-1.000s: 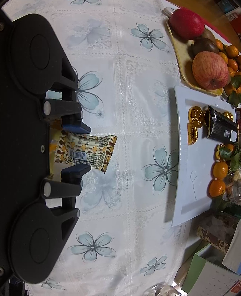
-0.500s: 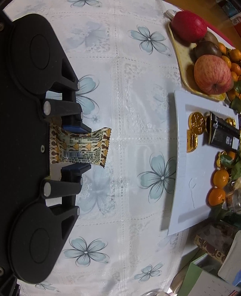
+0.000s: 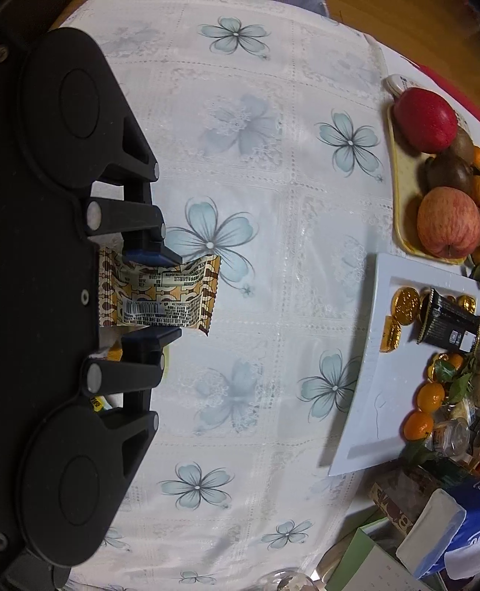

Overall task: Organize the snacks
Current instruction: 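Grasp the green garlic pea bag with the right tool while the left tool grasps the gold-patterned bar, then carry both snacks over the gold tray and open both tools to drop them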

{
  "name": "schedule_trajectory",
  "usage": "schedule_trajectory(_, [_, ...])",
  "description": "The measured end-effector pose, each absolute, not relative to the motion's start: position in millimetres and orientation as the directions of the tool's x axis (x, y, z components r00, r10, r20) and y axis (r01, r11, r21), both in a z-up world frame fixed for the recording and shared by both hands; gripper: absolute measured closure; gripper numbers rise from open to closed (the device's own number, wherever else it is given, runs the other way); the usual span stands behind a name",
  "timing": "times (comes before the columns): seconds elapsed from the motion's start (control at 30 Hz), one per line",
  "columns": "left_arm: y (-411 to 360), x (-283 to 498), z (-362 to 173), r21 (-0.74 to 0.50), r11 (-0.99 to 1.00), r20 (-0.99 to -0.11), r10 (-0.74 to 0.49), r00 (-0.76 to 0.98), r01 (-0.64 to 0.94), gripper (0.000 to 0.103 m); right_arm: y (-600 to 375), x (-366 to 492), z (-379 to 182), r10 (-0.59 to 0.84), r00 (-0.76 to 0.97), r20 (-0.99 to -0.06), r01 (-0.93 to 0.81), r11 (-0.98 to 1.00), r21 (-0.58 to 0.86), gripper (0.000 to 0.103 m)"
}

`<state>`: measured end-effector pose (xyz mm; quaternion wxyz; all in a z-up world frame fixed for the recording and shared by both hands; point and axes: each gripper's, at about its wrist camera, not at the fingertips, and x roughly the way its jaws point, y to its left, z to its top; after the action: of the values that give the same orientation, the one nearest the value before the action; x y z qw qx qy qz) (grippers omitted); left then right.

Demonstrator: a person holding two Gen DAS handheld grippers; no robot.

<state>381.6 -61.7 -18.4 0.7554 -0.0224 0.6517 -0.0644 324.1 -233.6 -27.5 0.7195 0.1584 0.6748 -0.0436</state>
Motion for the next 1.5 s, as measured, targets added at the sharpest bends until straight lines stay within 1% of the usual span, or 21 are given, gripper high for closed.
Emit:
schedule_trajectory(0.1, [-55, 377, -21, -0.121, 0.991, -0.985, -0.126, 0.114, 0.051, 0.061, -228, 325, -35, 0.136, 0.071, -0.988, 0.27, 0.951, 0.15, 0.046])
schedule_trajectory(0.17, [-52, 376, -21, -0.132, 0.99, -0.986, -0.137, 0.096, 0.055, 0.061, -224, 324, -37, 0.115, 0.072, -0.991, 0.261, 0.957, 0.13, 0.042])
schedule_trajectory(0.6, [-43, 372, -21, -0.156, 0.987, -0.986, -0.158, 0.06, 0.039, 0.061, -206, 328, -51, 0.033, 0.047, -0.998, 0.212, 0.976, 0.043, 0.042])
schedule_trajectory(0.7, [-41, 373, -22, -0.159, 0.987, -0.986, -0.161, 0.053, 0.036, 0.061, -206, 328, -52, 0.03, 0.043, -0.999, 0.211, 0.977, 0.039, 0.043])
schedule_trajectory(0.8, [-38, 373, -23, -0.156, 0.987, -0.986, -0.158, 0.049, 0.033, 0.061, -206, 328, -52, 0.022, 0.037, -0.999, 0.204, 0.978, 0.029, 0.05])
schedule_trajectory(0.83, [-37, 372, -23, -0.153, 0.988, -0.987, -0.155, 0.048, 0.031, 0.061, -207, 329, -53, 0.017, 0.035, -0.999, 0.202, 0.979, 0.024, 0.056])
schedule_trajectory(0.87, [-37, 372, -23, -0.152, 0.988, -0.987, -0.153, 0.047, 0.029, 0.061, -208, 330, -53, 0.011, 0.032, -0.999, 0.201, 0.979, 0.017, 0.065])
schedule_trajectory(0.9, [-36, 372, -23, -0.153, 0.988, -0.987, -0.154, 0.046, 0.029, 0.061, -210, 330, -53, -0.002, 0.026, -1.0, 0.202, 0.979, 0.003, 0.071])
schedule_trajectory(0.93, [-36, 371, -22, -0.156, 0.987, -0.987, -0.157, 0.045, 0.031, 0.061, -213, 331, -53, -0.002, 0.018, -1.0, 0.206, 0.979, 0.002, 0.073])
schedule_trajectory(1.07, [-34, 367, -21, -0.157, 0.987, -0.986, -0.159, 0.041, 0.039, 0.061, -231, 330, -54, 0.055, -0.007, -0.998, 0.259, 0.965, 0.051, 0.075])
schedule_trajectory(1.17, [-31, 361, -19, -0.141, 0.989, -0.989, -0.143, 0.048, 0.037, 0.061, -246, 326, -49, 0.078, 0.008, -0.997, 0.302, 0.95, 0.077, 0.075])
schedule_trajectory(1.37, [-26, 339, -3, -0.094, 0.995, -0.988, -0.097, 0.12, 0.029, 0.061, -268, 310, -14, 0.095, 0.136, -0.986, 0.338, 0.931, 0.136, 0.075])
schedule_trajectory(1.5, [-13, 302, 9, -0.141, 0.99, -0.978, -0.14, 0.158, 0.006, 0.061, -273, 280, 24, 0.132, 0.257, -0.957, 0.308, 0.928, 0.21, 0.075])
